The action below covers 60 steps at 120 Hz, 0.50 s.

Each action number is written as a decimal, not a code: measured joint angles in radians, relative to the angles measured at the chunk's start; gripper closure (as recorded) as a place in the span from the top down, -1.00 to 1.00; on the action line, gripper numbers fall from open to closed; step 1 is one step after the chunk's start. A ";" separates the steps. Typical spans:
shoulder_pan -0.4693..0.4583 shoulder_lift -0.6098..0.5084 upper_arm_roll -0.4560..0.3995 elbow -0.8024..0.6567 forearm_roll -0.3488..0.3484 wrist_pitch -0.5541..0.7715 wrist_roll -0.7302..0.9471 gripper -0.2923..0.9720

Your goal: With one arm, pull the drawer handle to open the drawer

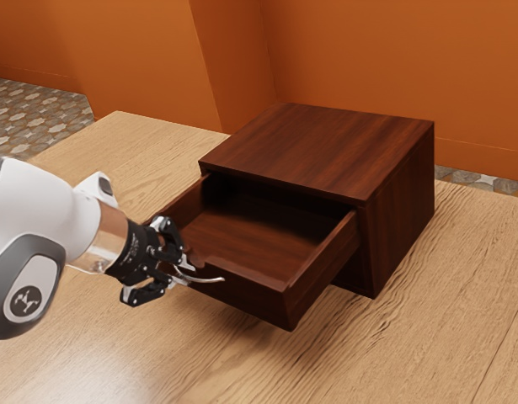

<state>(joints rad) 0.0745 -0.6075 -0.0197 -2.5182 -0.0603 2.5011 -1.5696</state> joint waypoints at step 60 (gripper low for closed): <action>0.061 0.015 -0.189 0.307 -0.057 -0.216 0.001 0.10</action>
<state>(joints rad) 0.1355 -0.5925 -0.2084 -2.2116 -0.1177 2.2853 -1.5688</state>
